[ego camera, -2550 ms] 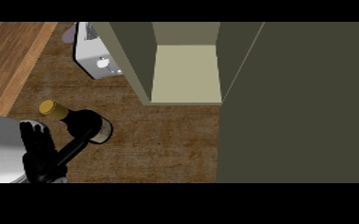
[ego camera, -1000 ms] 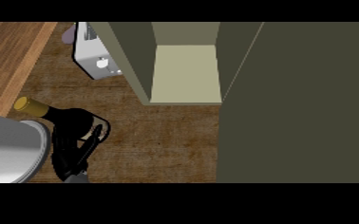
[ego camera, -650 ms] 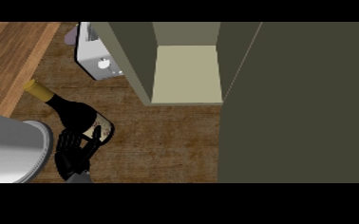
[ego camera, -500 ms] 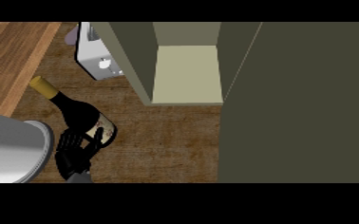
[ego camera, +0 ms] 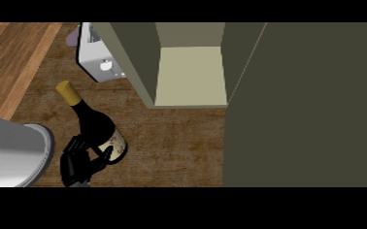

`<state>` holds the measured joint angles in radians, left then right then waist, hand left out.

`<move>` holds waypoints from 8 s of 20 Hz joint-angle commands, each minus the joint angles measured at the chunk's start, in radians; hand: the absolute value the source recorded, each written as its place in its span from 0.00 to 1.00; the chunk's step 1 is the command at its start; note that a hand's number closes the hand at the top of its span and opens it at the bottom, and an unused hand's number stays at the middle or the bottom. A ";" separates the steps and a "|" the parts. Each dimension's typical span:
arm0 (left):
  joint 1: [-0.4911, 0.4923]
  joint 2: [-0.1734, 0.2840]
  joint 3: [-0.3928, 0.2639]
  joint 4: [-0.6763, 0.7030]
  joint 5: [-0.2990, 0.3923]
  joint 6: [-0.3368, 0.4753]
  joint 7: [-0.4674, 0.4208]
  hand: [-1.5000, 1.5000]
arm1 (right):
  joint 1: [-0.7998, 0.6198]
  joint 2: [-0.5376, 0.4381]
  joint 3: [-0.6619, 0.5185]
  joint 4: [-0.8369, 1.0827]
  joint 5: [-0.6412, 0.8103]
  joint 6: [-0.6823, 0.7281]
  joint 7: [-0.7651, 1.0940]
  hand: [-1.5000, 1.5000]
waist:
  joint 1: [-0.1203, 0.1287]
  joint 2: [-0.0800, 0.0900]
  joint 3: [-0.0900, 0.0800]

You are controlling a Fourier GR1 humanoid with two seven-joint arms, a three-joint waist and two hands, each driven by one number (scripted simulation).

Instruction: Pick up the wine, place it into the cabinet and close the cabinet

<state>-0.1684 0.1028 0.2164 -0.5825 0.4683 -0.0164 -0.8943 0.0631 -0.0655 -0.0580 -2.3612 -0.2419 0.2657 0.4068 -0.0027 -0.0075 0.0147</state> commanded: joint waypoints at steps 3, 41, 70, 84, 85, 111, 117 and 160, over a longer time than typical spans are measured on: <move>0.128 0.020 -0.209 -0.025 -0.149 -0.296 -0.032 1.00 | -0.008 0.009 0.001 0.029 0.011 -0.001 -0.019 0.00 | 0.007 0.006 -0.015; 0.099 -0.102 -0.515 -1.087 -0.122 0.256 0.681 1.00 | -0.033 -0.001 -0.014 0.064 -0.006 0.005 -0.007 0.00 | -0.002 0.008 -0.015; -0.290 -0.103 -0.694 -0.516 0.008 0.570 0.456 1.00 | -0.008 0.002 -0.041 0.088 -0.022 0.025 -0.065 0.00 | -0.005 0.008 -0.015; -0.386 -0.103 -0.596 -0.213 0.235 0.385 0.268 1.00 | -0.015 0.002 -0.037 0.114 -0.019 0.041 -0.077 0.00 | -0.009 0.011 -0.015; -0.385 -0.103 -0.620 -0.183 0.289 0.372 0.237 1.00 | 0.045 0.032 0.010 0.098 0.035 0.057 -0.113 0.00 | -0.016 0.011 -0.015; -0.713 -0.103 -0.697 0.143 0.550 0.306 0.228 1.00 | -0.023 0.013 -0.006 0.130 -0.006 0.052 -0.093 0.00 | -0.034 0.015 -0.016; -0.760 -0.103 -0.672 0.236 0.549 0.322 0.237 1.00 | -0.003 0.040 0.025 0.156 0.060 0.051 -0.140 0.00 | -0.036 0.017 -0.016; -0.357 0.044 -0.874 -0.439 0.356 0.382 0.226 0.00 | -0.016 -0.018 -0.049 0.098 -0.028 0.045 -0.057 0.00 | 0.042 -0.008 -0.013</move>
<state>-0.6454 0.0828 -0.5793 -0.8087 0.8643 0.3349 -0.7386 0.0677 -0.0681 -0.0917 -2.2588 -0.2486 0.3144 0.3237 0.0257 -0.0101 -0.0008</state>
